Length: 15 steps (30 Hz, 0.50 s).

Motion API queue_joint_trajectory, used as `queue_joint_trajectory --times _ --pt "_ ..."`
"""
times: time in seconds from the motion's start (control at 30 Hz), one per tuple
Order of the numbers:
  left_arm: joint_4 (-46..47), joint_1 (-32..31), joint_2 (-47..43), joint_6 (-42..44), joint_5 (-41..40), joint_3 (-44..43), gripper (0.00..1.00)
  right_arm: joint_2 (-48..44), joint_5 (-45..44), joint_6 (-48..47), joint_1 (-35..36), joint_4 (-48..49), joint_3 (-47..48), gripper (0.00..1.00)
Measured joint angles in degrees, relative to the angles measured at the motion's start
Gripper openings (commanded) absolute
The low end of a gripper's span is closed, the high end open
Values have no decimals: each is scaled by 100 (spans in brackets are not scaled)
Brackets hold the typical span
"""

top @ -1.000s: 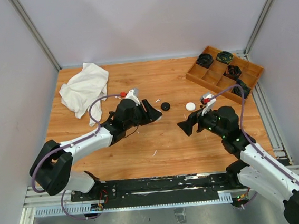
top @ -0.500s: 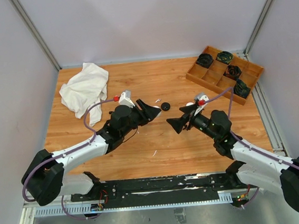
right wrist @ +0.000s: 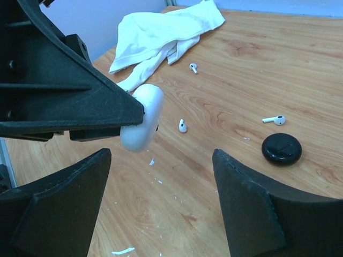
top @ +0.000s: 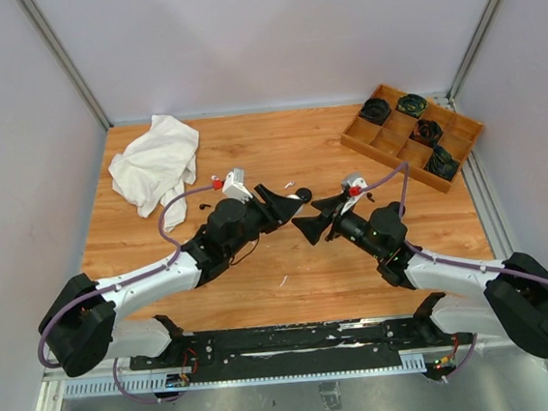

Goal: Insert the wireless bluetooth earbuds into the charging case
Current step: Pick up the charging case at the center of the board.

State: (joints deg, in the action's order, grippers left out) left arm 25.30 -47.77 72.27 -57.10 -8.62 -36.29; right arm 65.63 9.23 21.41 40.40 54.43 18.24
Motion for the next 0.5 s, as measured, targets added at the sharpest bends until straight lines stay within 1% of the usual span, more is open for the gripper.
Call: queue_joint_trajectory --times 0.33,0.5 --pt "35 -120 33 0 -245 0 25 160 -522 79 240 376 4 64" --pt "37 -142 94 0 -293 0 26 205 -686 105 286 448 17 51"
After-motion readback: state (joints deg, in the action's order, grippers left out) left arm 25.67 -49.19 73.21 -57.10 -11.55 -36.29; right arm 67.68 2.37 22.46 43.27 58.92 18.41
